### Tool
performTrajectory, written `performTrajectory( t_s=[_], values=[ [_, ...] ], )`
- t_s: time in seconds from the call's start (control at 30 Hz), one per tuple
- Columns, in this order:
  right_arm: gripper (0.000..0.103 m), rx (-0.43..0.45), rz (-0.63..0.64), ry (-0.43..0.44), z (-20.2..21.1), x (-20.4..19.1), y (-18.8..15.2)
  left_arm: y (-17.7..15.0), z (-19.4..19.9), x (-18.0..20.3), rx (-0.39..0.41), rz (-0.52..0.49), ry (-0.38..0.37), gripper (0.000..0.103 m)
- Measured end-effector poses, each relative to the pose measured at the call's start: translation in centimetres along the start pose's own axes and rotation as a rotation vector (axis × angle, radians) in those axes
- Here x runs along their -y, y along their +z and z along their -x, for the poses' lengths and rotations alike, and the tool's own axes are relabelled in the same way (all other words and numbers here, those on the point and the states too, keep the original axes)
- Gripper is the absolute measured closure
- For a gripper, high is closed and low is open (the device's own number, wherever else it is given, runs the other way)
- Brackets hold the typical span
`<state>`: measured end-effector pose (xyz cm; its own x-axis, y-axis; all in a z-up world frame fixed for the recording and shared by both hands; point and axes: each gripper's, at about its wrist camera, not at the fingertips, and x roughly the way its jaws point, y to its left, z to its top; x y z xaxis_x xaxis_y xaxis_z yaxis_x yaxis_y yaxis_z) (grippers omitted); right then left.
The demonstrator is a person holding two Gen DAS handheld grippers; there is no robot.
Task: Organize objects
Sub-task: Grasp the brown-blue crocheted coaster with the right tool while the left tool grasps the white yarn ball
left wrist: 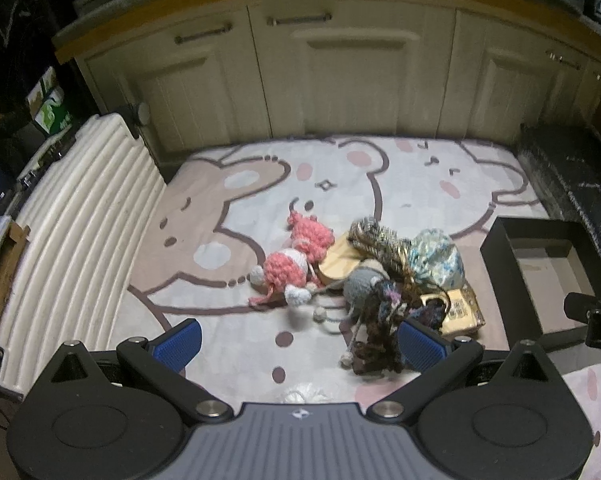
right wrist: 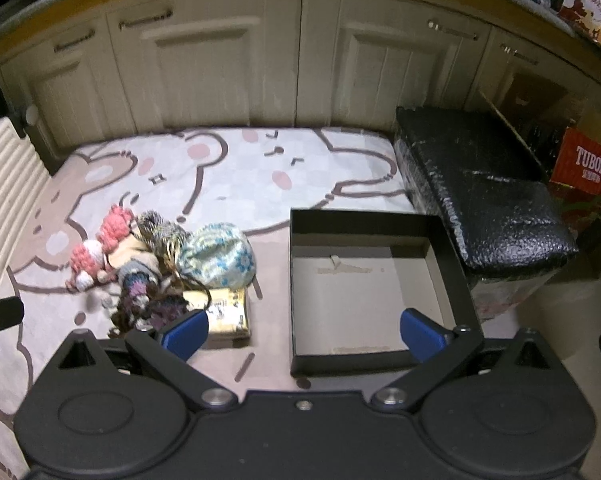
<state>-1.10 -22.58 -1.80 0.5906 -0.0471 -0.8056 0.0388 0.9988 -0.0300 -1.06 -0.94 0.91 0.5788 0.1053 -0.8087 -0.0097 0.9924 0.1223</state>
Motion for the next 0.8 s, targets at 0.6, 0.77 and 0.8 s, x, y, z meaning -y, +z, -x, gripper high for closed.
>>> performTrajectory(
  t_s=[0.6, 0.77, 0.8],
  values=[
    [0.0, 0.243, 0.085, 0.123, 1.9, -5.3, 6.2, 3.7, 3.4, -2.5, 0.216, -0.001, 0.027, 0.0],
    [0.0, 0.247, 0.073, 0.142, -0.3, -6.9, 7.5, 4.0, 2.4, -3.7, 0.275, 0.021, 0.024, 0.0],
    [0.0, 0.246, 0.072, 0.145, -0.9, -7.0, 7.6, 4.1, 2.0, -4.0, 0.274, 0.026, 0.024, 0.0]
  ],
)
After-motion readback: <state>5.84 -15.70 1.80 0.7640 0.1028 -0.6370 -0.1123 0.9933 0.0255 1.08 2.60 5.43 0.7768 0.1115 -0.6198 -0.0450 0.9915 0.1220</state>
